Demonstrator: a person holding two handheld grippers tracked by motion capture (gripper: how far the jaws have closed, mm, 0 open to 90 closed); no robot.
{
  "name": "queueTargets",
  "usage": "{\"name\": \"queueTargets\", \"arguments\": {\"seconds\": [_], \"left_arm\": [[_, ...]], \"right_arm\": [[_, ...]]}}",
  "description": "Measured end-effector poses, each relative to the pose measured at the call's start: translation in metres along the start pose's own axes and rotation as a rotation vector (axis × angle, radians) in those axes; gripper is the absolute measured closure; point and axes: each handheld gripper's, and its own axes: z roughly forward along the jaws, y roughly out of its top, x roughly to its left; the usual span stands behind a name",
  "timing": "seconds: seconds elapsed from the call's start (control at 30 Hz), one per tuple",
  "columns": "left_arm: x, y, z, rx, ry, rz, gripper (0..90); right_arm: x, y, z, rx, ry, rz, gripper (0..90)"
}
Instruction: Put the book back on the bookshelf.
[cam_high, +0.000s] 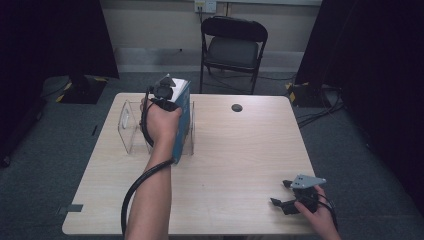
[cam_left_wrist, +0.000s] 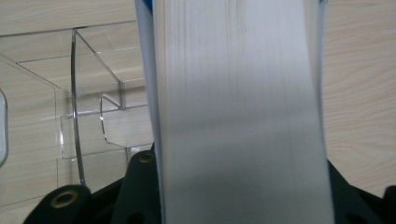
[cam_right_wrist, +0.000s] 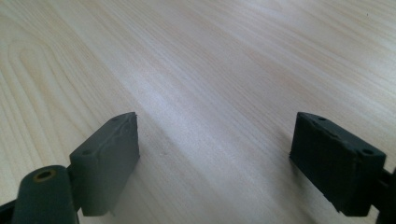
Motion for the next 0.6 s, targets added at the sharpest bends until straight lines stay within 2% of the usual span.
{"name": "queueTargets", "arguments": {"seconds": [0.37, 0.6], "left_arm": [[-0.0034, -0.0013, -0.0002, 0.004, 0.01, 0.013, 60.9], [-0.0038, 0.0017, -0.0006, 0.031, 0.014, 0.022, 60.7]], "right_arm": [[0.0004, -0.0002, 0.0001, -0.003, 0.001, -0.001, 14.6], [0.0006, -0.0003, 0.0003, -0.005, 0.007, 0.002, 14.6]]}}
